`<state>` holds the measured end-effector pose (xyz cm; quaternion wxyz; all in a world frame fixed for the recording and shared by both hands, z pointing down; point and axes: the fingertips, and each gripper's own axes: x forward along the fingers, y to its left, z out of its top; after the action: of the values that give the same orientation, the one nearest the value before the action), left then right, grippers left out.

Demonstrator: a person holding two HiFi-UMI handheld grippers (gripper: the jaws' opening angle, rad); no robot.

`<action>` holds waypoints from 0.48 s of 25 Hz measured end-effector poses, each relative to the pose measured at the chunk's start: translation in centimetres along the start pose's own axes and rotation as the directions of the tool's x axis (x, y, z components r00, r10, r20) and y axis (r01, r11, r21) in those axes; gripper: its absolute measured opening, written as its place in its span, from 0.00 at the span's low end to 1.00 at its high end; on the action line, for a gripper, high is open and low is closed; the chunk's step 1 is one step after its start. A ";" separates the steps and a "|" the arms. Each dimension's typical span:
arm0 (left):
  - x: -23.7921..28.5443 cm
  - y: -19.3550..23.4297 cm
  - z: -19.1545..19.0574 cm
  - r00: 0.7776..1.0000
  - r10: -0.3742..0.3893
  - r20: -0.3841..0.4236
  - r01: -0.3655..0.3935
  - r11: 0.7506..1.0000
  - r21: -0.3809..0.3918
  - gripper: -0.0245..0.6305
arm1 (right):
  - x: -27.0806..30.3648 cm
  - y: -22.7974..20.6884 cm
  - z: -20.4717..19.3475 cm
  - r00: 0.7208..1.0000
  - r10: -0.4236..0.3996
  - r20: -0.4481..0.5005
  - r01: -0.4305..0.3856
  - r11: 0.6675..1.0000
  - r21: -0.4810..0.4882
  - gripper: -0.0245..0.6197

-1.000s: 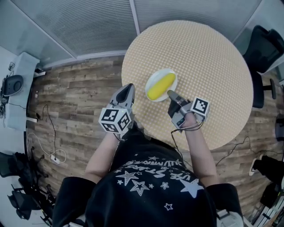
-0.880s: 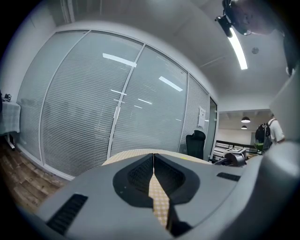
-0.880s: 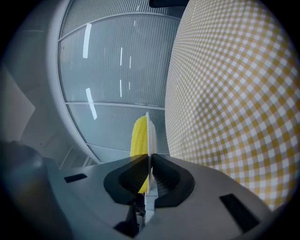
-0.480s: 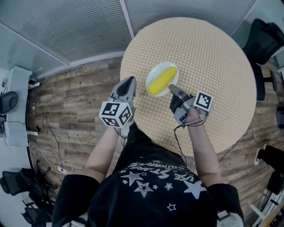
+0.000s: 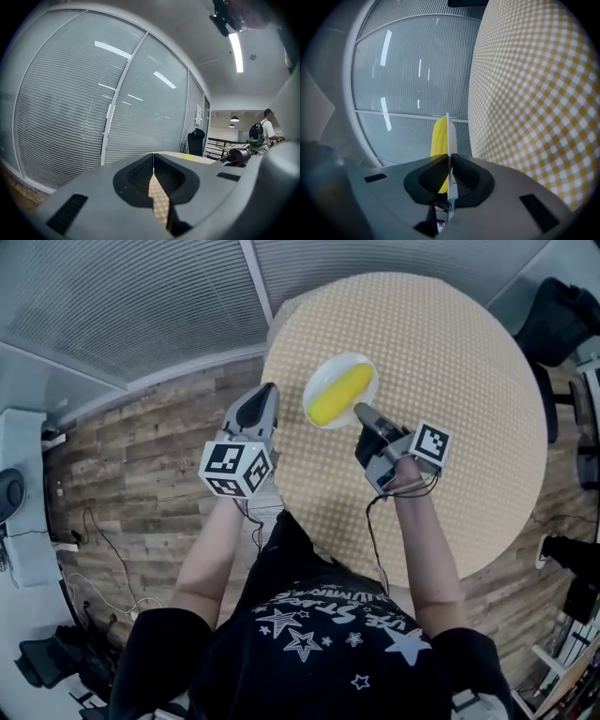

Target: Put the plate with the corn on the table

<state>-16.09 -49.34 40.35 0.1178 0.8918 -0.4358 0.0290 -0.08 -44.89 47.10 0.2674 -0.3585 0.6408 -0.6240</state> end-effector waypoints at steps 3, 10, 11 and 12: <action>2.7 3.3 0.2 1.000 -0.009 -0.007 0.009 1.000 0.006 0.05 | 3.6 0.0 1.6 1.000 -0.003 0.022 0.002 1.000 0.027 0.10; 8.1 8.8 0.2 0.999 -0.038 -0.035 0.038 0.999 0.009 0.05 | 10.8 -0.9 5.4 0.998 -0.037 0.042 0.036 0.999 0.021 0.10; 8.8 9.2 0.1 0.998 -0.043 -0.039 0.043 0.999 0.012 0.05 | 11.4 -1.2 6.0 0.998 -0.041 0.048 0.040 0.999 0.020 0.10; 9.5 9.5 0.0 0.998 -0.047 -0.043 0.047 0.999 0.014 0.05 | 12.0 -1.4 6.7 0.998 -0.044 0.055 0.043 0.999 0.021 0.10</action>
<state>-17.68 -62.28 43.54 0.1208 0.9019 -0.4118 0.0486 -1.82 -58.38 49.26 0.2747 -0.3868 0.6191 -0.6258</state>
